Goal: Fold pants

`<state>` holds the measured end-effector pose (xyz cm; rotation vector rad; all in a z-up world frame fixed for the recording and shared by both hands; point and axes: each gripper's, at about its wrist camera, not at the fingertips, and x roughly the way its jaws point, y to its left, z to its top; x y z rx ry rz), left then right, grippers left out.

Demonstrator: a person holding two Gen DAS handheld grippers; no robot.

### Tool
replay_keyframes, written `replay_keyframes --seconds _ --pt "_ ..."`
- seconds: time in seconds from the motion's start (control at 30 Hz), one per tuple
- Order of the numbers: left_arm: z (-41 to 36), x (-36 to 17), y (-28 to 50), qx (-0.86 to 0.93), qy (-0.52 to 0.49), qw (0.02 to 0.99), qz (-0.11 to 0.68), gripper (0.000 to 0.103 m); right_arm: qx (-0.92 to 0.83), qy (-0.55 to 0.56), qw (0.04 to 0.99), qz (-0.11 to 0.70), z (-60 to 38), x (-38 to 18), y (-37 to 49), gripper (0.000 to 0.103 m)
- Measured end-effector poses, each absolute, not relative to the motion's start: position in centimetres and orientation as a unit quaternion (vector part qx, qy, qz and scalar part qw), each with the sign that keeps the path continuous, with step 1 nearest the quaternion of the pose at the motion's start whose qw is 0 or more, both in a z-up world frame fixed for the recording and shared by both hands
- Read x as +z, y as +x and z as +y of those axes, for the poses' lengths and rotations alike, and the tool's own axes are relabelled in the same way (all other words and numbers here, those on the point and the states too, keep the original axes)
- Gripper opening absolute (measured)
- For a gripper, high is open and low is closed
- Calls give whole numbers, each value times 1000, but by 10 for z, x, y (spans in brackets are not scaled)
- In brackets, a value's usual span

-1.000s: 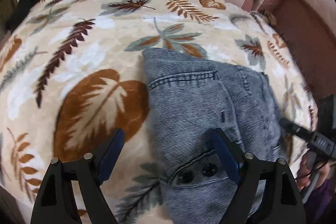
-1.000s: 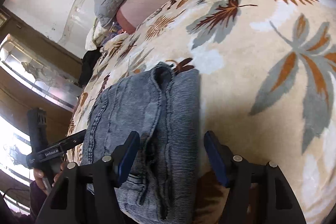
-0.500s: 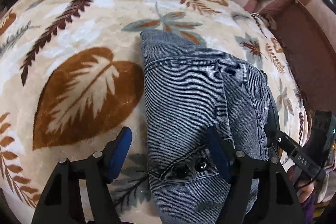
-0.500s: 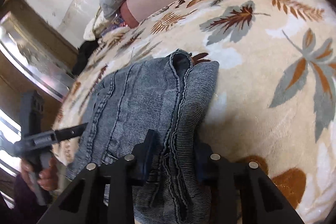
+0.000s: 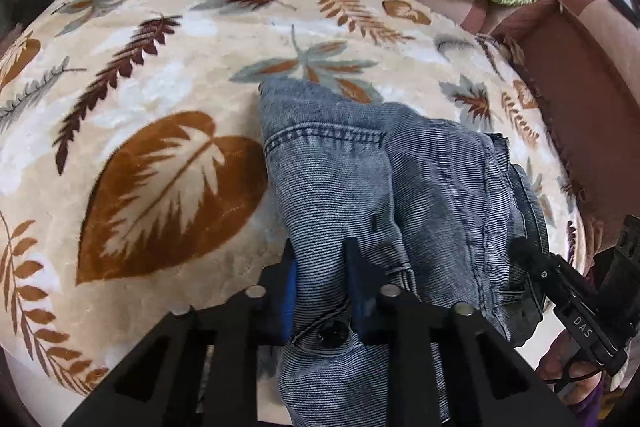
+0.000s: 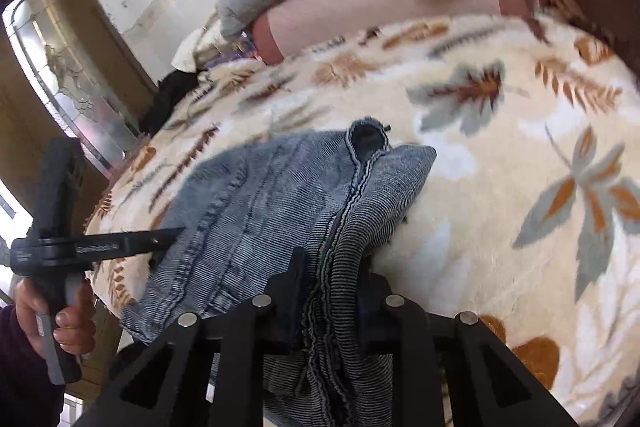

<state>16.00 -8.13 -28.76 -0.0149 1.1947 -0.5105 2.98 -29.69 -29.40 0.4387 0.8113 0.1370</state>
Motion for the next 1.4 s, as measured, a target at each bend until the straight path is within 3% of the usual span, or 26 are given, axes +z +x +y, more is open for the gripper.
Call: replay_keyframes --seconds 0.07,0.37,0.57,0.67,0.83,0.9,1.03,1.13,1.27,1.33,1.4 --pt "-82 -275 158 -240 5 805 543 20 67 188 904 379 -291 -278 33 16" --pt "-85 -210 205 -220 31 850 478 20 64 141 930 334 -278 -239 87 16" --pt "-94 -253 256 -165 68 841 510 21 61 168 904 388 -280 -284 154 16" --pt "-93 -289 260 -129 98 831 532 35 33 158 879 449 -278 -324 172 28" --pt "-93 -279 242 -106 163 853 484 55 25 142 885 443 -279 -312 157 45" --pt "-90 -263 232 -99 172 862 466 55 18 130 894 428 -278 -296 143 45" --pt "-79 -219 189 -78 185 896 395 78 15 136 916 377 -281 -255 105 48" --pt "-75 -187 153 -64 187 919 342 79 9 130 935 330 -274 -217 70 57" --pt "-64 -147 112 -44 174 939 294 79 5 115 948 296 -258 -178 37 60" --pt "-57 -131 97 -37 161 946 278 90 0 109 955 276 -251 -156 18 63" --pt "-48 -114 80 -30 147 955 256 93 -6 105 959 265 -246 -141 5 66"
